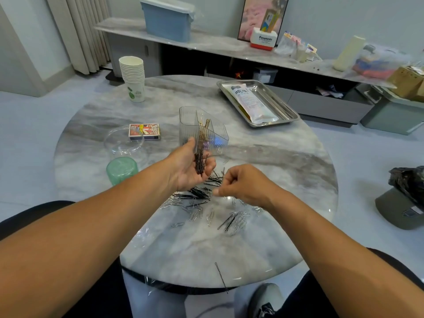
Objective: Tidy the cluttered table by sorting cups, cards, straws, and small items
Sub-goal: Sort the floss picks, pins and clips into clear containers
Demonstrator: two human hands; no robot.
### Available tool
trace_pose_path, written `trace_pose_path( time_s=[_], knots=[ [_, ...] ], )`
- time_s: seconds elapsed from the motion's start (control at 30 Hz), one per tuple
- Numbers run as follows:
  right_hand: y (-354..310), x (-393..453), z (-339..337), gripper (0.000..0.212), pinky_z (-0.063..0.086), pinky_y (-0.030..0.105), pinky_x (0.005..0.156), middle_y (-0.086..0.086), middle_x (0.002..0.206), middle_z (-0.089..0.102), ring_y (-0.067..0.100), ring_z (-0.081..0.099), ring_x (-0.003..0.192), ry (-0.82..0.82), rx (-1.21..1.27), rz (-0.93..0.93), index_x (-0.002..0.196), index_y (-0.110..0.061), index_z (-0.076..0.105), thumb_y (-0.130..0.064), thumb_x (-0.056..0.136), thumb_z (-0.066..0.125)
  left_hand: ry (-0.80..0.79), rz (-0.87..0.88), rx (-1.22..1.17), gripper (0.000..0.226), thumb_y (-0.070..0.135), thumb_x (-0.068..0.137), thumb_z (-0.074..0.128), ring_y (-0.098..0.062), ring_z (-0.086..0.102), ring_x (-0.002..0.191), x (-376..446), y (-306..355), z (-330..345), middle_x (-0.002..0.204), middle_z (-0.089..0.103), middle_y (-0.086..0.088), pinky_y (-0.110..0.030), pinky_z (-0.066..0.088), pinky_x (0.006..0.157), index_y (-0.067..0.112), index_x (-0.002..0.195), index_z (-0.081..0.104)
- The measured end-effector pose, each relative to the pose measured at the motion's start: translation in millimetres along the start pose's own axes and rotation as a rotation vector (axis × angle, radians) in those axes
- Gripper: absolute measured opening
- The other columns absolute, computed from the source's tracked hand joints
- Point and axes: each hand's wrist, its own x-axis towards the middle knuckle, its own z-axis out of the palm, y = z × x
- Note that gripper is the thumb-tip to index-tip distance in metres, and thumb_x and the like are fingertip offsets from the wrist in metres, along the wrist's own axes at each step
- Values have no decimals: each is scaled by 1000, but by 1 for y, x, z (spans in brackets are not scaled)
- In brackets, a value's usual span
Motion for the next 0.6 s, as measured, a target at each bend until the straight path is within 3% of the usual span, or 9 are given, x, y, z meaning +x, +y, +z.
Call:
trace_pose_path(
  time_s=[0.07,0.13,0.23,0.33,0.47,0.6],
  knots=[
    [3,-5,0,31,36,15,45,-15,47,54,-1,43,42,-126,-97,-9,76,-14,67,-34,74,91,12,5,26,62,61,103,27,-13,57,58,-2,2,0,74,60,-6,-19,48,47,10,113,59],
    [7,-12,3,34,41,25,53,-12,56,58,5,48,52,-253,-182,-7,73,-20,65,-39,69,93,28,19,50,56,58,104,30,-9,50,55,-4,4,-1,68,55,-2,-15,40,42,11,107,60],
    [11,-25,15,43,43,30,58,-9,69,63,12,53,61,-344,-365,-27,74,-24,60,-47,62,94,27,26,79,40,49,102,49,-5,42,50,-7,5,-3,66,48,1,-12,29,35,12,92,58],
    [14,-38,27,57,35,26,65,-10,78,61,13,55,71,-334,-587,-137,84,-23,54,-58,58,91,-10,28,100,26,36,97,63,-3,41,47,-11,2,-3,63,46,2,-11,27,33,12,89,55],
    [28,-42,39,71,39,33,84,-8,80,60,15,55,74,-324,-669,-232,88,-22,47,-68,52,88,-49,27,88,15,21,100,59,-6,46,47,-14,1,-3,64,51,-1,-13,29,32,8,94,58],
    [34,-40,43,68,33,33,76,-9,82,58,13,54,76,-227,-637,-255,86,-25,44,-69,54,85,-63,47,110,15,18,104,51,-8,51,51,-17,-1,-1,67,52,-2,-12,35,36,8,95,57]
  ],
)
